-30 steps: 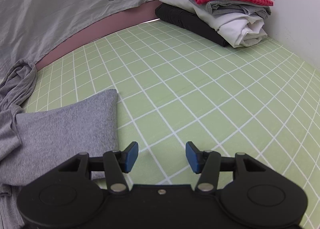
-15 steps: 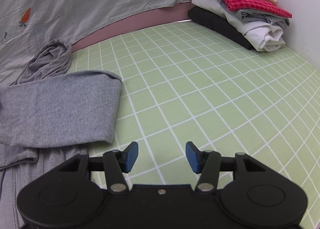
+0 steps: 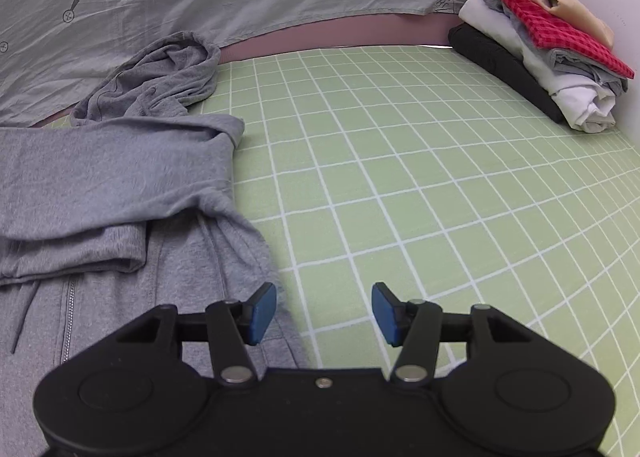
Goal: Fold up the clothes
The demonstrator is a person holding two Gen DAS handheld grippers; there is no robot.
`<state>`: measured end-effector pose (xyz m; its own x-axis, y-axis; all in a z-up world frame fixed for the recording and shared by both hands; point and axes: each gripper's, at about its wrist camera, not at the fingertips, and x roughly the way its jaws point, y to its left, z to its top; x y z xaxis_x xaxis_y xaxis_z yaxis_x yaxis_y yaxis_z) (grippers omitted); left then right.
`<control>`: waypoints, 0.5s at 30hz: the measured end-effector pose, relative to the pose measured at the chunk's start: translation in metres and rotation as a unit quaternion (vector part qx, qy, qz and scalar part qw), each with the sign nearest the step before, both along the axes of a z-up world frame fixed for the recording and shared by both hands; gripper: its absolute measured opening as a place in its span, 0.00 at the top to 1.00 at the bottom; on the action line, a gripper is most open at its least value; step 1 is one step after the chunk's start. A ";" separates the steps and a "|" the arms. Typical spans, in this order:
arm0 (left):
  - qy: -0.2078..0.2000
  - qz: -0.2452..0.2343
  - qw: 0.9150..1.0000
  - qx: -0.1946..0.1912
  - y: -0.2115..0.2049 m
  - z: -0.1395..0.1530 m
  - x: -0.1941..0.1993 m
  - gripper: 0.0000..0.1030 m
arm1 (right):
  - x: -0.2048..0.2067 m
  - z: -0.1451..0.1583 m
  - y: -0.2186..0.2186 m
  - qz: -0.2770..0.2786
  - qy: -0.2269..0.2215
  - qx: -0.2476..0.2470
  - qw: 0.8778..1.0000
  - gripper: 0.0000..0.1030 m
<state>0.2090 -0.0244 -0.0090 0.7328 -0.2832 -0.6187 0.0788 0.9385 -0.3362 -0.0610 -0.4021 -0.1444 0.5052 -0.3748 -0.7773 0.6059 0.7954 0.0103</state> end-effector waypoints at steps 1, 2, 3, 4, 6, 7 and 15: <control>0.014 0.006 1.000 0.012 0.006 -0.008 0.005 0.92 | 0.001 0.000 0.001 -0.001 0.002 -0.001 1.000 0.48; 0.027 0.014 0.999 0.023 0.011 -0.017 0.009 0.90 | 0.002 0.000 0.001 -0.003 0.005 -0.002 1.000 0.48; 0.040 0.026 0.998 0.033 0.014 -0.025 0.011 0.89 | 0.003 -0.001 0.002 -0.004 0.009 -0.003 1.000 0.48; 0.050 0.037 0.997 0.046 0.017 -0.034 0.012 0.88 | 0.003 -0.001 0.002 -0.005 0.012 -0.004 1.000 0.48; 0.061 0.051 0.994 0.076 0.021 -0.049 0.009 0.86 | 0.005 0.000 0.003 -0.004 0.017 -0.007 1.000 0.47; 0.066 0.052 0.993 0.080 0.021 -0.054 0.008 0.83 | 0.006 0.001 0.002 -0.004 0.019 -0.010 1.000 0.46; 0.102 -0.014 0.992 0.070 -0.009 -0.085 -0.004 0.72 | 0.028 0.010 -0.010 0.012 -0.002 0.000 1.000 0.46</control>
<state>0.2047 -0.0330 -0.0941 0.5813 -0.2029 -0.7880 0.0499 0.9755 -0.2144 -0.0326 -0.4125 -0.1340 0.5176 -0.3619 -0.7753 0.5867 0.8097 0.0137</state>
